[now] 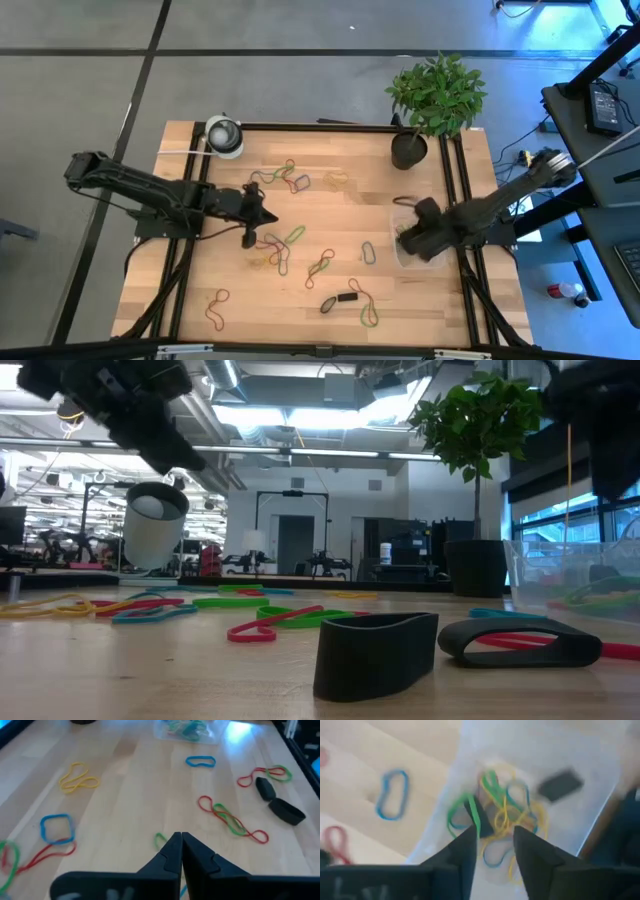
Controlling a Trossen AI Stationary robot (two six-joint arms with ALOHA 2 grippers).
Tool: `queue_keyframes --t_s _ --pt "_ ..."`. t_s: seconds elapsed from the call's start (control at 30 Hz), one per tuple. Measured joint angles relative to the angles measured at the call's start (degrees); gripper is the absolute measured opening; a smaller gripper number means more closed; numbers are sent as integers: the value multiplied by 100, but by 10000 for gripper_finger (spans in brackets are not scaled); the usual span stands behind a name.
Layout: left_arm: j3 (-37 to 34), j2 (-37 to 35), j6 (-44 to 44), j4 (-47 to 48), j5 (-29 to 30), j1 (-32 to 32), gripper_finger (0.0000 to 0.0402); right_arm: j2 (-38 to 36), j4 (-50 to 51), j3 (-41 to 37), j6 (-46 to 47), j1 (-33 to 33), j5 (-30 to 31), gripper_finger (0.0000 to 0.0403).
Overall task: Pick and place rubber bands into bin
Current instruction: Put the black rubber band into the transparent bin
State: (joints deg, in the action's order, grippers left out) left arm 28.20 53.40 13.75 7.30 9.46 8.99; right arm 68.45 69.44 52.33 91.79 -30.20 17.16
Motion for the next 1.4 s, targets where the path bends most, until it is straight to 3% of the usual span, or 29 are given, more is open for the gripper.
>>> queue_keyframes --t_s 0.27,0.47,0.73,0.93,1.13,1.4 --pt "1351 2015 -461 35 91 154 3 -1924 -321 -785 -1600 591 275 9" --pt "2625 3367 -600 313 -321 174 14 -2886 -673 -1117 -3361 1060 292 23" --pt "4629 4916 -891 1664 -469 709 89 -3589 -501 -1190 -5176 1496 272 4" --pt "5832 6022 -1001 1953 -473 1198 131 -3971 -16 -1190 -5480 1570 265 13" --pt "6775 6896 -767 1998 -515 1479 137 -4264 306 -1192 -5639 1570 225 7" --pt "7215 7646 -512 2864 -945 1708 125 -4553 337 -1192 -5830 1570 224 10"
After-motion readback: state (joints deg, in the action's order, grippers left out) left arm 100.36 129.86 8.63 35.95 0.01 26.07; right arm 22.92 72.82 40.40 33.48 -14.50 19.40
